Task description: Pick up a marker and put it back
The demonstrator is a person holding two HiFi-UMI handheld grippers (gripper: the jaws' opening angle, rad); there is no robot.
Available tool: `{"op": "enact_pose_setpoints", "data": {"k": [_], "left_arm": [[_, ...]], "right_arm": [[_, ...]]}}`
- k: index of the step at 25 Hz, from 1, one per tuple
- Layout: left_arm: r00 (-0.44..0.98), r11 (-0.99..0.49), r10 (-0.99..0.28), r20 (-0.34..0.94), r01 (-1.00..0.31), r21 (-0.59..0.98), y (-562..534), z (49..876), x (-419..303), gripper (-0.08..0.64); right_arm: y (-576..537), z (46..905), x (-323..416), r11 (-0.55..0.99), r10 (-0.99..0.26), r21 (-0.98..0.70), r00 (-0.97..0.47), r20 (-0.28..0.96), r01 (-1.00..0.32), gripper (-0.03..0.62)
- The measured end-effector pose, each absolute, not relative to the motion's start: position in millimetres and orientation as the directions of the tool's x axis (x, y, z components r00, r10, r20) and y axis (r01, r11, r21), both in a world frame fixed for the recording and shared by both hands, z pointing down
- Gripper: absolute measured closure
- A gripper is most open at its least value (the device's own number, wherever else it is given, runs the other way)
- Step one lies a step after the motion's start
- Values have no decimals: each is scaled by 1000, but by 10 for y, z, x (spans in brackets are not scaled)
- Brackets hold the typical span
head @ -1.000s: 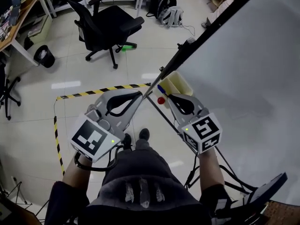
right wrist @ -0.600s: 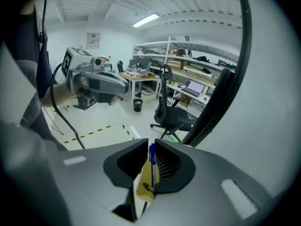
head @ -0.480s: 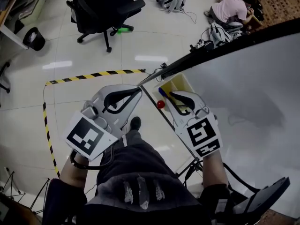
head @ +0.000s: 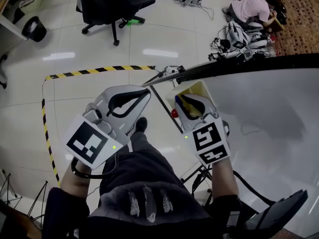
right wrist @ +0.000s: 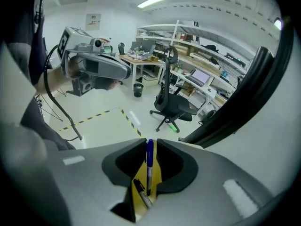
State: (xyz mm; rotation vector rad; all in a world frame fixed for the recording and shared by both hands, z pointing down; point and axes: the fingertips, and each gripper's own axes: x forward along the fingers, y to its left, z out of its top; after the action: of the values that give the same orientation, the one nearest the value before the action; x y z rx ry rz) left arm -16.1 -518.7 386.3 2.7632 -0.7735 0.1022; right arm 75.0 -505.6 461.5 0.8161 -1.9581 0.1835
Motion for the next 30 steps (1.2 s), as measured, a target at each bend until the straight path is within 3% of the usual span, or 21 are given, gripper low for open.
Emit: {"op": "enact_pose_setpoints", "data": {"k": [16,30], "left_arm": [[863,-819,-480,160,-506,271,-5237,4046,-139,554],[854,-813,-488,178,-519,263,-5202,4024,-133,554]], "right_arm": [[-5118,4736,706,776,-355,64,-351,866,-628,537],[-5095,4636,790,773,-445,144,-365,818,-618,561]]}}
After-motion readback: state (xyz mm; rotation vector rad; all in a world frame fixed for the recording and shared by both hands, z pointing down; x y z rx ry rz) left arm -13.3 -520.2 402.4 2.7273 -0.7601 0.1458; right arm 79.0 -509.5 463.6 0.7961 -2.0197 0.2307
